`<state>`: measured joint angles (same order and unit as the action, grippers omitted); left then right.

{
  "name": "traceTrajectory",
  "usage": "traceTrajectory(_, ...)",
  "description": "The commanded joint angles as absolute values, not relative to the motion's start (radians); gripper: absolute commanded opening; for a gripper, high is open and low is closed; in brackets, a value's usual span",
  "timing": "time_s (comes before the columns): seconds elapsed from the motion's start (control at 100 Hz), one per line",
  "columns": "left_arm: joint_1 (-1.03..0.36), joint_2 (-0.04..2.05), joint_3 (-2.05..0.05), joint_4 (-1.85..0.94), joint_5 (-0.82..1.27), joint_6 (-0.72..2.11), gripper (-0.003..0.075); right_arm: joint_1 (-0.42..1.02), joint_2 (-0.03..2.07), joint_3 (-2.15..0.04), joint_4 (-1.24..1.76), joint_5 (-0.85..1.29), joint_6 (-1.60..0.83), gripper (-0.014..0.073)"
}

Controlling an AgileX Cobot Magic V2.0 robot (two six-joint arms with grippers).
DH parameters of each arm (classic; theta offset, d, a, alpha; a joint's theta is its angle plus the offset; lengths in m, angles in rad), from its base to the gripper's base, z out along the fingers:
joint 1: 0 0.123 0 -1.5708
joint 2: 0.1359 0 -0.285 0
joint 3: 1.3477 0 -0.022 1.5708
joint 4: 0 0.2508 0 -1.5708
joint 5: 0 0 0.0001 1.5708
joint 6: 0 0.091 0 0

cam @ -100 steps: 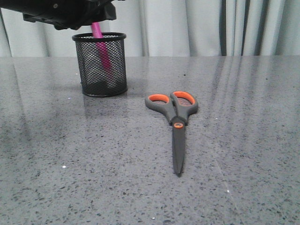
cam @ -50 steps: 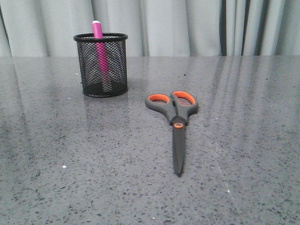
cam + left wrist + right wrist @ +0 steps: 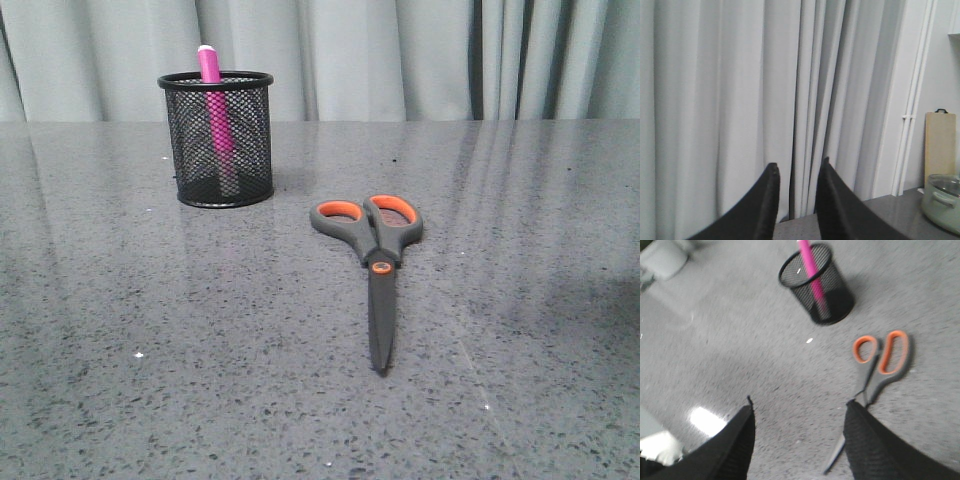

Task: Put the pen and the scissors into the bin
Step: 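Move the right gripper down over the scissors' orange handles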

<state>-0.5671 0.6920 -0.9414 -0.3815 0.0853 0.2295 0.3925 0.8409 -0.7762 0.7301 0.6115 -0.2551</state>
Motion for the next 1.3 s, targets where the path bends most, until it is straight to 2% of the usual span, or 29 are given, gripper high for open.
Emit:
traceTrajectory(0.0, -0.574, 0.628, -0.940, -0.378, 0.103, 0.232, 0.0153, 0.434, 0.978, -0.900, 0.743, 0.617, -0.241, 0.0358)
traceTrajectory(0.07, -0.574, 0.583, -0.917, -0.378, 0.131, 0.232, 0.0153, 0.459, 1.103, -1.001, 0.639, 0.686, -0.142, 0.0358)
traceTrajectory(0.2, -0.574, 0.514, -0.884, -0.378, 0.164, 0.232, 0.0153, 0.515, 1.319, -1.195, 0.240, 0.863, 0.139, 0.0358)
traceTrajectory(0.29, -0.574, 0.487, -0.880, -0.378, 0.177, 0.232, 0.0153, 0.549, 1.442, -1.306, 0.075, 0.991, 0.235, 0.0358)
traceTrajectory(0.54, -0.574, 0.478, -0.880, -0.378, 0.206, 0.232, 0.0153, 0.589, 1.622, -1.457, 0.115, 1.044, 0.246, 0.0363)
traceTrajectory(0.84, -0.574, 0.480, -0.874, -0.375, 0.205, 0.232, 0.0153, 0.623, 1.681, -1.457, 0.117, 1.125, 0.326, 0.0363)
traceTrajectory(1.29, -0.574, 0.480, -0.874, -0.411, 0.244, 0.226, 0.0153, 0.622, 1.764, -1.457, 0.095, 1.043, 0.403, 0.0363)
